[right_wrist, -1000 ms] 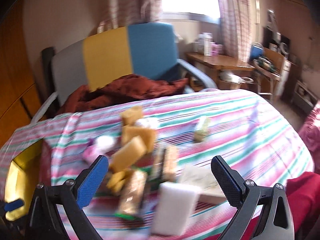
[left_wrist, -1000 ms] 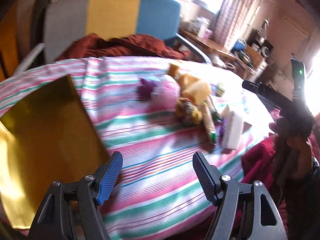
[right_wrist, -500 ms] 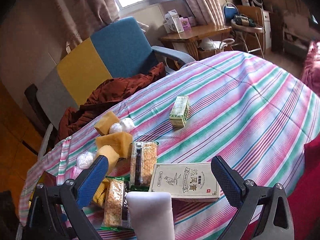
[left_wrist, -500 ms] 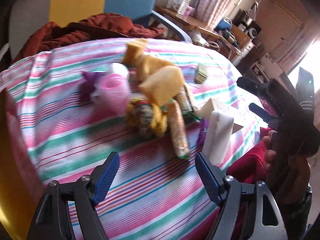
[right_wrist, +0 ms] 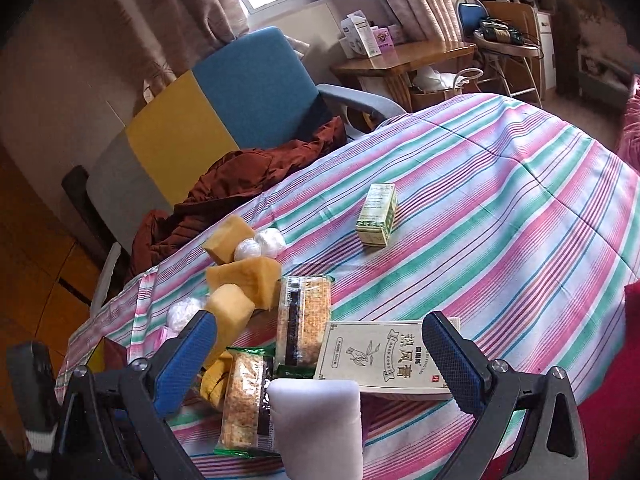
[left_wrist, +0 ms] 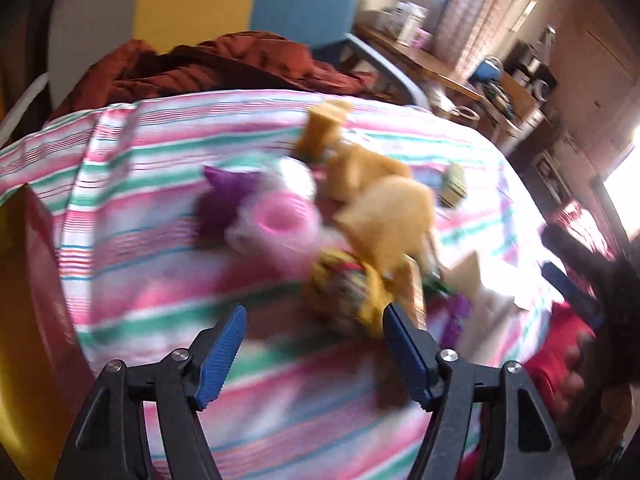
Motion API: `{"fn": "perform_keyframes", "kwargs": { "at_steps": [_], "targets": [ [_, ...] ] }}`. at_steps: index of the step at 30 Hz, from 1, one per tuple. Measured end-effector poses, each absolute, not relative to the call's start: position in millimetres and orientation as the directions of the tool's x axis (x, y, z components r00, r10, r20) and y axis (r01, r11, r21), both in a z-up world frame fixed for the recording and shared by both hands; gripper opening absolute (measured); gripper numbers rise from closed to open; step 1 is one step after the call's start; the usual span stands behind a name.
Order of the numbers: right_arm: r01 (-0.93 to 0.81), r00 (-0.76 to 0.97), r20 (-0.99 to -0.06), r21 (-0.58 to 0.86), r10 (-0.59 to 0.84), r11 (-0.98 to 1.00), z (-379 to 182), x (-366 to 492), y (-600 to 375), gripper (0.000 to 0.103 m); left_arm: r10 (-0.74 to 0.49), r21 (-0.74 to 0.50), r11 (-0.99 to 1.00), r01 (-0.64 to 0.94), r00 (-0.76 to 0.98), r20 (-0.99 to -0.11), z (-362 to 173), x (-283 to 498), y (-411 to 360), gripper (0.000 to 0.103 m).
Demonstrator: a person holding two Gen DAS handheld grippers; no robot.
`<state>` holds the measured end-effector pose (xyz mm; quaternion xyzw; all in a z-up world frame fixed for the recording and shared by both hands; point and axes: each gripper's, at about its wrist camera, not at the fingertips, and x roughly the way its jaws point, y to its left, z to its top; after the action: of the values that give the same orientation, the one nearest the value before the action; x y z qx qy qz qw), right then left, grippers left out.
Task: Organize objects
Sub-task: 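Grasp the pink cup with the left tool while the right grasps the yellow knitted toy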
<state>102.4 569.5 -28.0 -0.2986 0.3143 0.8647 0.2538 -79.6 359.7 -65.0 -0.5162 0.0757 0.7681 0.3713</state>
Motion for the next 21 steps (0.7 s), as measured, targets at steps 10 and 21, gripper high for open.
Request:
{"fn": "perform_keyframes", "kwargs": {
  "at_steps": [10,21],
  "targets": [
    [-0.614,-0.694,-0.681,0.389,0.235,-0.687,-29.7,99.2,565.9,0.103,0.492,-0.236,-0.732,-0.639,-0.256,-0.832,-59.2,-117.3,377.7,0.071],
    [-0.608,-0.687,-0.692,0.379,0.223,-0.697,-30.9,95.1,563.1,0.103,0.504,-0.204,-0.672,-0.712,-0.238,-0.83,-78.6,-122.8,399.2,0.046]
  ]
}}
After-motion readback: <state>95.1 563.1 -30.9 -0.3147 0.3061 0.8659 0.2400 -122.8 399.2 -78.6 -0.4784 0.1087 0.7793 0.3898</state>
